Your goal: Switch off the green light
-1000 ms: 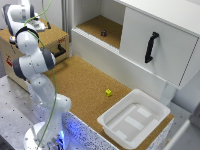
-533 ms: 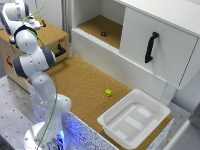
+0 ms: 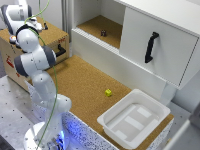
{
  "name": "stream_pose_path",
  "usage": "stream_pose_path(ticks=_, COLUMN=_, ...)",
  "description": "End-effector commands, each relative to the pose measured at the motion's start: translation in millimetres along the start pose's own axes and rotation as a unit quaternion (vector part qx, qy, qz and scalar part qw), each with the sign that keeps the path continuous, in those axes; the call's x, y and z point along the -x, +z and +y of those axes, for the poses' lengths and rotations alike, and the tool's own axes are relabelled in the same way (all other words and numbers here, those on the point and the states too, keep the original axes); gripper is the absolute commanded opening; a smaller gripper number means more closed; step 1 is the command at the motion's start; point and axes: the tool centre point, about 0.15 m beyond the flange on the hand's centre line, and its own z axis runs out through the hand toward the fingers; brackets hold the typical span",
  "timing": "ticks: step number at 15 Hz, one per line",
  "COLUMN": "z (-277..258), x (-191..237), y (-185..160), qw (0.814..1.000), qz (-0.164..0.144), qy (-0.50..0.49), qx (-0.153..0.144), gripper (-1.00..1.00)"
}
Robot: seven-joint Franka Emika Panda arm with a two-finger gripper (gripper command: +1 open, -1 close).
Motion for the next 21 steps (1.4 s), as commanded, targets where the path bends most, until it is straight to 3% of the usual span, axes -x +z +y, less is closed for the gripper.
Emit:
stream_pose_path(ticks=1, z=3, x=15, y=-8, qw=0.999, qz=0.043, qy=0.016, qx=-0.004, gripper=-1.0)
stream_pose_path(ticks=3, z=13, x=27, y=-47, qw=0.996, qz=0.078, qy=0.038, qx=0.021, gripper=-1.0)
stream_pose_path(ticks=4, z=19, x=33, y=-64, qw=0.994, qz=0.09, qy=0.051, qx=0.032, gripper=1.0)
stream_pose_path(ticks=6, z=39, x=43, y=-79, qw=0.99, qz=0.102, qy=0.089, qx=0.051, gripper=1.0)
stream_pose_path(ticks=10, z=71, x=52, y=-54, qw=0.984, qz=0.088, qy=0.155, qx=0.029, gripper=1.0)
stream_pose_path(ticks=14, z=117, x=73, y=-33, qw=0.963, qz=0.094, qy=0.252, qx=-0.003, gripper=1.0)
stream_pose_path(ticks=21, z=171, x=104, y=11, qw=0.927, qz=0.08, qy=0.367, qx=-0.013, gripper=1.0)
